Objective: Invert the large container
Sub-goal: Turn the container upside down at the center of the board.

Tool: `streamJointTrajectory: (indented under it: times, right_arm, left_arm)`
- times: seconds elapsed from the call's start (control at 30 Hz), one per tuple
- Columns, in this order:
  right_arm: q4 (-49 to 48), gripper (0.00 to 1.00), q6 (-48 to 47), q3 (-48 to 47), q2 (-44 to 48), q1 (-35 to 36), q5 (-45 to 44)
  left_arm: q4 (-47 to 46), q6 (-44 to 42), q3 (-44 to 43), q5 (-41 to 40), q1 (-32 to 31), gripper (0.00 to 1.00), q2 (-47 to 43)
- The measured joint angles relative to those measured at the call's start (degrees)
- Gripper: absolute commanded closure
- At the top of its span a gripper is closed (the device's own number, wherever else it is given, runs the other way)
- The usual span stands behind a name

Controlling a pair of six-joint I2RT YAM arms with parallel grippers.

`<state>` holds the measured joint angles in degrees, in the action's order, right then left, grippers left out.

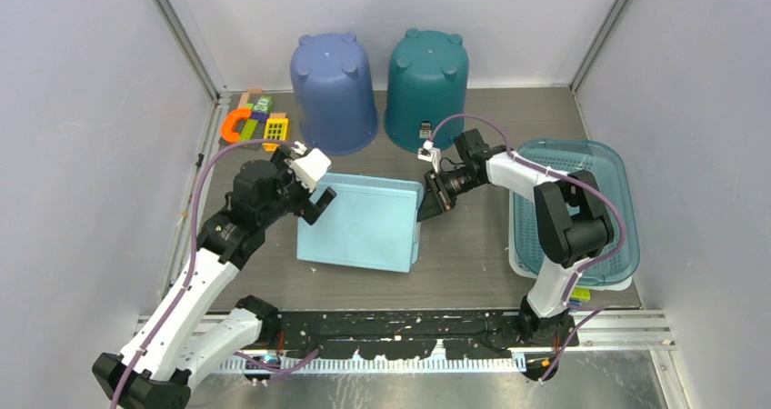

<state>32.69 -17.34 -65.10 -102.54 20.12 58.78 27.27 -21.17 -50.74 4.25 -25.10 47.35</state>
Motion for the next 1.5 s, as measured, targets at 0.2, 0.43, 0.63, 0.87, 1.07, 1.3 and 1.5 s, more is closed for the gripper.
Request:
streamJointTrajectory:
  times: [0.2, 0.43, 0.63, 0.87, 1.07, 1.3, 1.5]
  right_arm:
    - [-1.0, 0.99, 2.1, 0.0, -1.3, -0.1, 0.4]
    - [-2.3, 0.99, 5.5, 0.0, -3.0, -0.2, 0.5]
    - [-4.3, 0.96, 8.5, 0.0, -3.4, -0.2, 0.2]
    - [-7.0, 0.95, 12.5, 0.0, -5.0, -0.3, 0.3]
    - [-8.5, 0.95, 14.7, 0.1, -5.7, -0.5, 0.7]
    - [-9.6, 0.92, 16.1, 0.2, -6.8, -1.0, 1.4]
    - [-9.8, 0.89, 17.6, 0.2, -8.8, -1.5, 2.2]
  left_arm:
    - [0.0, 0.0, 0.0, 0.1, 0.0, 0.01, 0.2]
    - [0.0, 0.0, 0.0, 0.3, 0.1, 0.01, 0.2]
    - [0.0, 0.0, 0.0, 0.4, 0.1, 0.01, 0.5]
    - [0.0, 0.0, 0.0, 0.6, 0.5, 0.01, 0.5]
    - [0.0, 0.0, 0.0, 0.9, 0.6, 0.02, 0.5]
    - [0.0, 0.1, 0.0, 1.4, 1.2, 0.02, 0.5]
    - [0.2, 0.2, 0.0, 1.6, 1.5, 0.01, 0.5]
